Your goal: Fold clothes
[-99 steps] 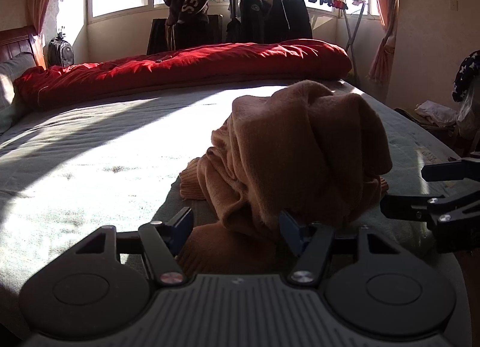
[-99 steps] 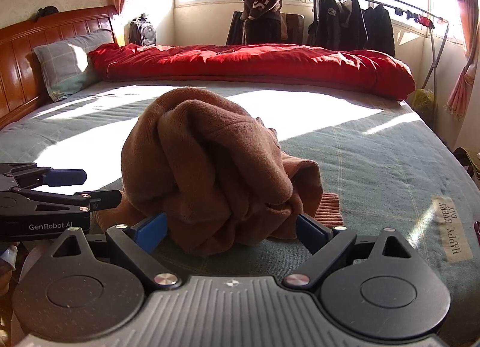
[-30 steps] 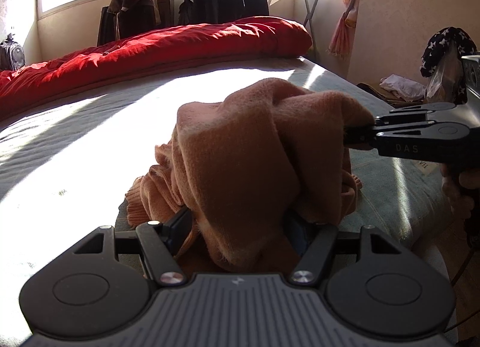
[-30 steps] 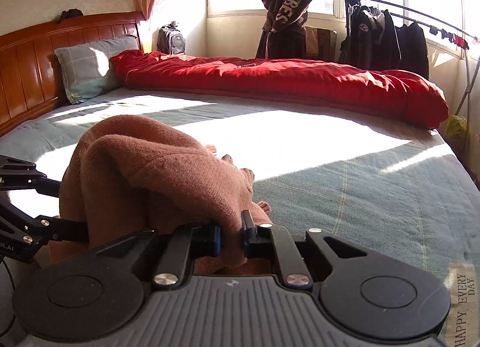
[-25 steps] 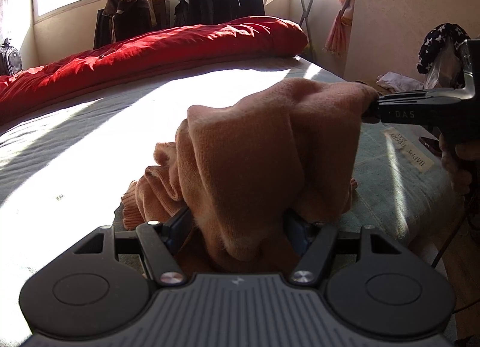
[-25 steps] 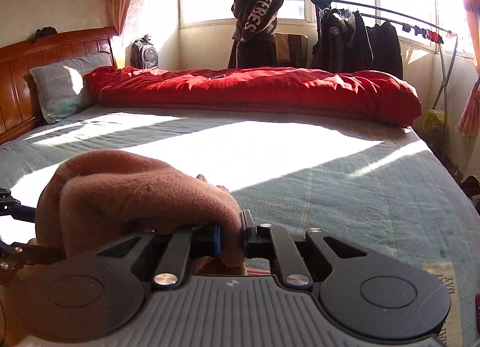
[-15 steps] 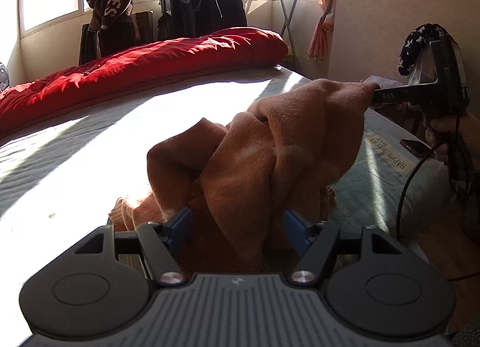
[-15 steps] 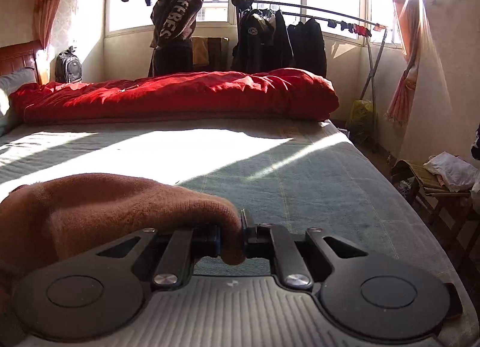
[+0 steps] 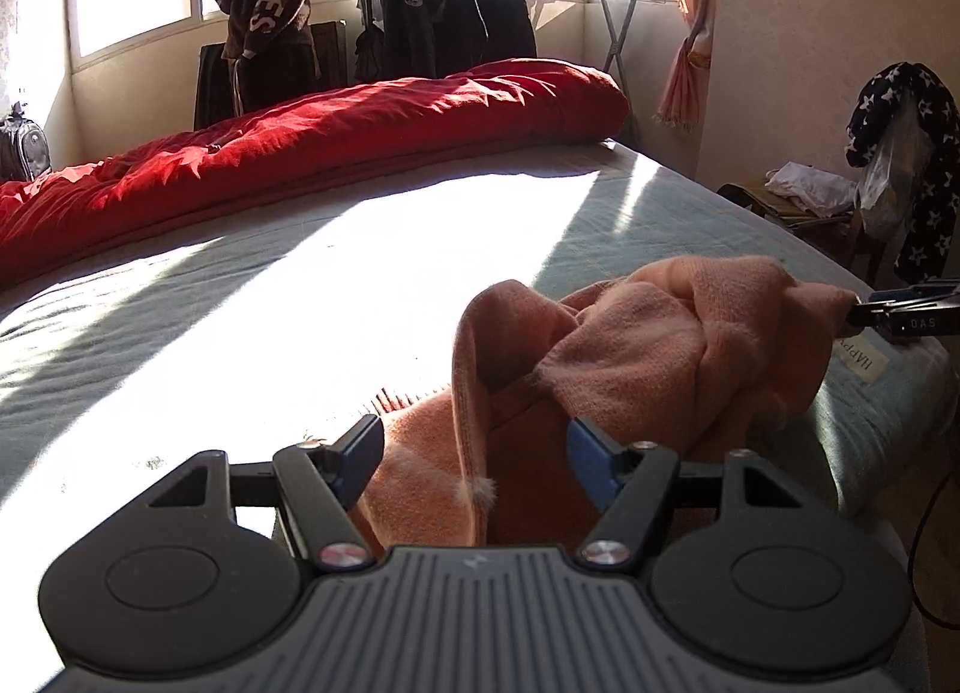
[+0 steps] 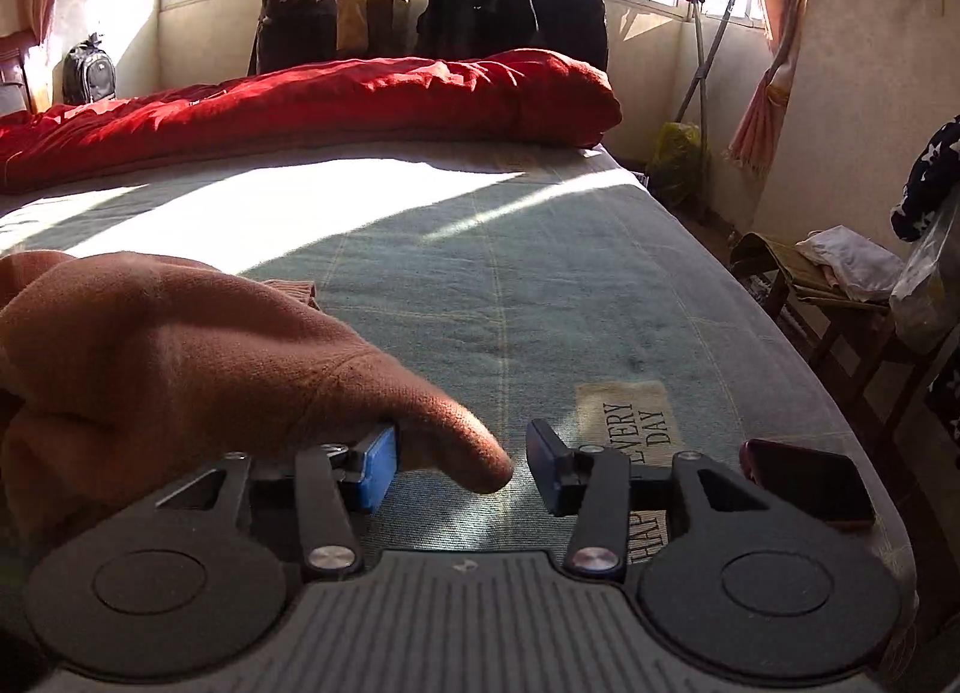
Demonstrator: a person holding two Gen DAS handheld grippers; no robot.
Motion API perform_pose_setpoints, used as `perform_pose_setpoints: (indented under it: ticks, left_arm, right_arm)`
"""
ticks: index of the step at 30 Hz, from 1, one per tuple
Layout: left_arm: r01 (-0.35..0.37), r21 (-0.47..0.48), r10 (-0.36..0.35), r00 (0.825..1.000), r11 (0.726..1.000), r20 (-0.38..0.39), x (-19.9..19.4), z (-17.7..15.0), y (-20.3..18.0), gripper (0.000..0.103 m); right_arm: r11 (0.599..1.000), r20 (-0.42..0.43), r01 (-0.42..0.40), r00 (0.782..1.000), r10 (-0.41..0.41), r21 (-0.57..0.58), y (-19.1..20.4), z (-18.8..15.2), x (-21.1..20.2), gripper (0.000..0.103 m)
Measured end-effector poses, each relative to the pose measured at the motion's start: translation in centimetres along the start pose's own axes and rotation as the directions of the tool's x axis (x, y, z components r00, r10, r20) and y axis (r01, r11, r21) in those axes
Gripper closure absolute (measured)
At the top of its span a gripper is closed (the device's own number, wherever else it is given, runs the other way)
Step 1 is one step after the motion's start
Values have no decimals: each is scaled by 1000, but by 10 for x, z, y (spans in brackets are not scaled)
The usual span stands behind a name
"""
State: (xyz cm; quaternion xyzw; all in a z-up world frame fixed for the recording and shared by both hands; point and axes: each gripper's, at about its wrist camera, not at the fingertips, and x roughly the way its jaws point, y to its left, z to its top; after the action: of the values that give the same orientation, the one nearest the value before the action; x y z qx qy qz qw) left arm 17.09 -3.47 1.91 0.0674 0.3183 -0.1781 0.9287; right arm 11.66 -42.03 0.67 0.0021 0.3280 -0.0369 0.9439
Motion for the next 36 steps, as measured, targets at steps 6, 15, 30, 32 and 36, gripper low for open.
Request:
perform_pose_setpoints:
  ticks: [6, 15, 30, 32, 36]
  left_arm:
    - [67, -6, -67, 996, 998, -53, 41, 31, 6, 34]
    - [148, 88, -129, 973, 985, -193, 104, 51, -3, 39]
    - [131, 206, -75, 963, 970, -259, 121, 50, -15, 84]
    - [71, 203, -26, 976, 977, -217, 114, 54, -9, 84]
    - [-1, 153, 27, 985, 988, -169, 99, 65, 15, 85]
  right_arm:
    - [995, 55, -97, 994, 95, 21, 11, 7, -26, 40]
    - [970, 45, -243, 969, 244, -29, 47, 10, -31, 37]
    - [944, -2, -321, 947, 322, -77, 85, 5, -10, 33]
    - [943, 1, -325, 945, 326, -68, 84, 4, -10, 33]
    - [943, 6, -329, 944, 329, -58, 83, 5, -9, 33]
